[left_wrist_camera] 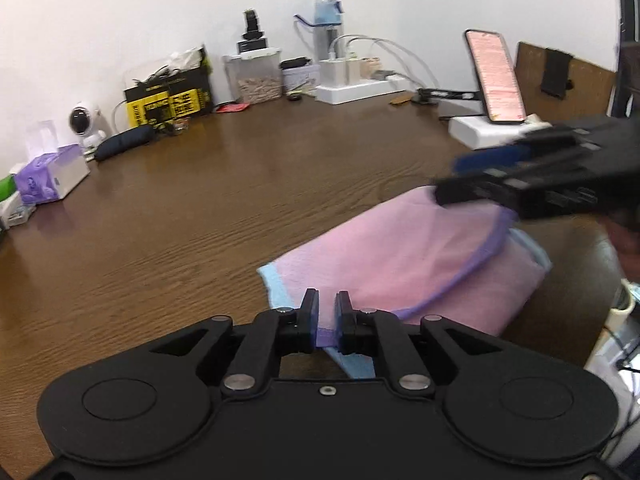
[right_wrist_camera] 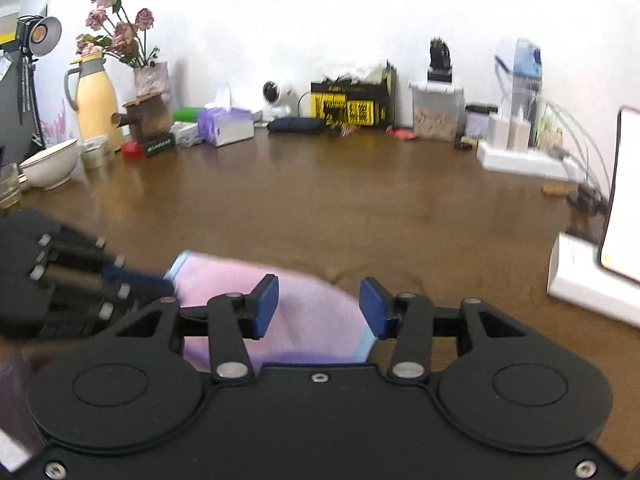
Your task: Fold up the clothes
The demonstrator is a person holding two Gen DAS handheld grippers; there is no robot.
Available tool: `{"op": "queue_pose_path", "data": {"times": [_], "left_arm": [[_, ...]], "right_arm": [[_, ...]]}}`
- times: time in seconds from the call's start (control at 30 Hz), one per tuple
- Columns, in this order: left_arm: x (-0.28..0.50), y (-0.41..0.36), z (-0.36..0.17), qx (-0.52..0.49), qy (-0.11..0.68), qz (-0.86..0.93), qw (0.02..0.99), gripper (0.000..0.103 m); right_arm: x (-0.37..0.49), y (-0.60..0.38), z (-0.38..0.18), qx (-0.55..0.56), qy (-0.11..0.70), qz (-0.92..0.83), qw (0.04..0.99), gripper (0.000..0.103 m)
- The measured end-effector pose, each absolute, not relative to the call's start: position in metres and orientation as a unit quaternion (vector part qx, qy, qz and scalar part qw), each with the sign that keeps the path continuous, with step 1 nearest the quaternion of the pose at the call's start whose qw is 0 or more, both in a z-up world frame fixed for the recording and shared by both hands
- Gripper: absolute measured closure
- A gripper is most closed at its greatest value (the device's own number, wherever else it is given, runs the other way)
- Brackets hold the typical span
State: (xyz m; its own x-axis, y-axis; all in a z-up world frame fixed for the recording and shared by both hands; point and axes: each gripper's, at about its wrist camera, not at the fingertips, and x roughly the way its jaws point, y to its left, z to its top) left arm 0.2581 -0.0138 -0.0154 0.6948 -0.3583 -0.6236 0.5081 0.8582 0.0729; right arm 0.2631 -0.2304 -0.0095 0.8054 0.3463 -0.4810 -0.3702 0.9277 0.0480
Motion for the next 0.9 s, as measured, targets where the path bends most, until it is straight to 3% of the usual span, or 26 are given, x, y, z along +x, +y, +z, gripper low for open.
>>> {"op": "queue_pose_path", "data": {"times": [0.17,0.37,0.53,0.7,0.9], "left_arm": [[0.256,-0.017,-0.021,0.124,0.308,-0.231,0.914,0.092],[0.248,-0.008,0.002,0.101,0.294,-0.224,0.924,0.092],[0.238,-0.011,0.008,0.083,0.287,-0.244,0.922,0.075],[0.237,-0.021,-0.018,0.086,0.309,-0.231,0.918,0.074],[0.217,-0.014,-0.011,0.075,0.302,-0.218,0.925,0.072]], "right_arm": [[0.281,-0.217,-0.029,-0.074,0.276,0.163,0.945,0.051],[0.262,-0.23,-0.007,-0.061,0.266,0.197,0.942,0.049],[0.244,-0.225,-0.011,-0.096,0.307,0.283,0.903,0.049],[0.246,-0.231,-0.017,-0.071,0.308,0.263,0.912,0.033],[0.223,-0.241,-0.008,-0.069,0.291,0.264,0.917,0.033]]}}
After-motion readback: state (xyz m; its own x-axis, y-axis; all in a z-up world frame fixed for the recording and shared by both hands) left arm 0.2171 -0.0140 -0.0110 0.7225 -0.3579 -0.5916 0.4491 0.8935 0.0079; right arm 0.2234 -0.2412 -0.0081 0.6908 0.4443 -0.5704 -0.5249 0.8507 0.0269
